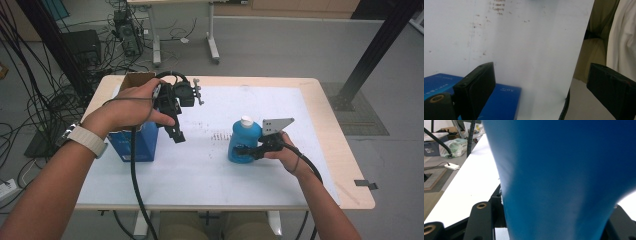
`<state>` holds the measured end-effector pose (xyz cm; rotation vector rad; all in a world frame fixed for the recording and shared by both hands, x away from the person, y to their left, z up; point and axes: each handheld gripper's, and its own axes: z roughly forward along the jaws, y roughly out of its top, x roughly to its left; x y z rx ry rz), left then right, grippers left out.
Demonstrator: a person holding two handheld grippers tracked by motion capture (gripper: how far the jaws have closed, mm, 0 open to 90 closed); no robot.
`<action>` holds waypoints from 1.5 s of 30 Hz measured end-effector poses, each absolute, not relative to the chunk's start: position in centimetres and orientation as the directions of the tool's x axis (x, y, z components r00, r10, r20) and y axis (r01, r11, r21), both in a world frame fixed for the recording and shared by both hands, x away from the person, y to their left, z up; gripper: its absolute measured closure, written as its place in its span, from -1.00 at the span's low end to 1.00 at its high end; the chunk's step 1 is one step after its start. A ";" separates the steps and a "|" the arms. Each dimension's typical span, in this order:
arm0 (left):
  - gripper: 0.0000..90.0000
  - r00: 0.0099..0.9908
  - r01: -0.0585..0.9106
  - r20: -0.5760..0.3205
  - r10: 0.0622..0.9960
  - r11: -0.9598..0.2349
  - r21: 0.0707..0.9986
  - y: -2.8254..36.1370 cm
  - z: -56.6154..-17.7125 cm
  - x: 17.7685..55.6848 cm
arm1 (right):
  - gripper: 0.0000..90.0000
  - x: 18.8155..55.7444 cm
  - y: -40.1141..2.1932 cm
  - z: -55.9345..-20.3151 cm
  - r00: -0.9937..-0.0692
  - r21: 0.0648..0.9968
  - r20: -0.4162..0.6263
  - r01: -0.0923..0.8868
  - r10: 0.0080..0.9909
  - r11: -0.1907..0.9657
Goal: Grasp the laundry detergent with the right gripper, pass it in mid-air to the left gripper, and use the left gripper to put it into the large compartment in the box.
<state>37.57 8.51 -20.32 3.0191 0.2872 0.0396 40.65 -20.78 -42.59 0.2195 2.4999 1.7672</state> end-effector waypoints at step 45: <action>-0.80 0.980 0.194 0.015 0.196 -0.975 0.113 8.4 -20.3 37.5 | -0.07 40.6 -20.8 -42.6 -0.986 0.941 0.027 0.080 0.162 0.328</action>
